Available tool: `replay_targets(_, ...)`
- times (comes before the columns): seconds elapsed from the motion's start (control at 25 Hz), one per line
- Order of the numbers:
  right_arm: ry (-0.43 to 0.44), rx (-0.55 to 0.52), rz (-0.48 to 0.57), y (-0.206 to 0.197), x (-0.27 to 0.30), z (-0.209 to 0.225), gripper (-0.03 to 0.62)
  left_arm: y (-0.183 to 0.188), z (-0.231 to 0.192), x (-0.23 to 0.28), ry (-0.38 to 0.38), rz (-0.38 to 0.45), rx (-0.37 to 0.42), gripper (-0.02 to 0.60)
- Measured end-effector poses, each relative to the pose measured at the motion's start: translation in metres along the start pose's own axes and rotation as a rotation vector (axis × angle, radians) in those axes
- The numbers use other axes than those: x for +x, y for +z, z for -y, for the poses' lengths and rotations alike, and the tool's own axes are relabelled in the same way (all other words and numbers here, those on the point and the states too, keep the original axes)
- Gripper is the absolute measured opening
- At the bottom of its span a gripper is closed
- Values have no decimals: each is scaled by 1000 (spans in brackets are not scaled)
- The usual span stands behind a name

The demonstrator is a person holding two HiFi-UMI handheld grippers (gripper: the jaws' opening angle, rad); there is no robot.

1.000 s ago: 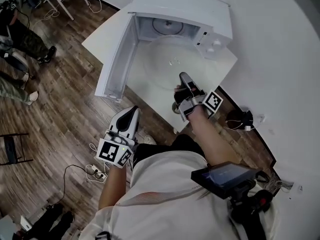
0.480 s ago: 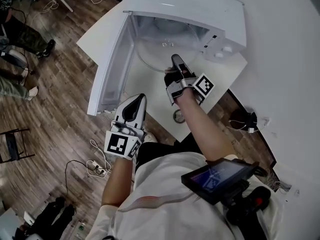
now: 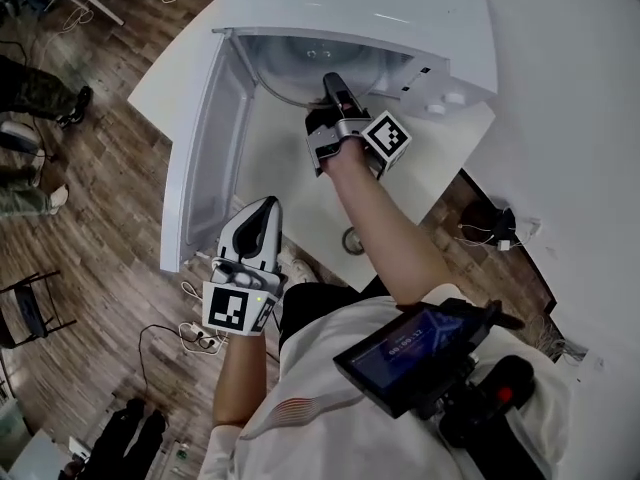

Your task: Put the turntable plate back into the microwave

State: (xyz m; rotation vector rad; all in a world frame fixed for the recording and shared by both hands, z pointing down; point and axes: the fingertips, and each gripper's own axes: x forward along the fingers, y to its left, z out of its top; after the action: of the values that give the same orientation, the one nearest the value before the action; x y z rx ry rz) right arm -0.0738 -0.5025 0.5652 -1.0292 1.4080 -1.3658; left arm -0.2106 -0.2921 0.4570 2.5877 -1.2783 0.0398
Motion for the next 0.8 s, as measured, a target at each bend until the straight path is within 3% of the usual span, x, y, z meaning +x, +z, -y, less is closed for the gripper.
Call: replay_targets(0.8,-66,-2,140,37,74,11,28,-22,-5,11,23,-40,-57,9)
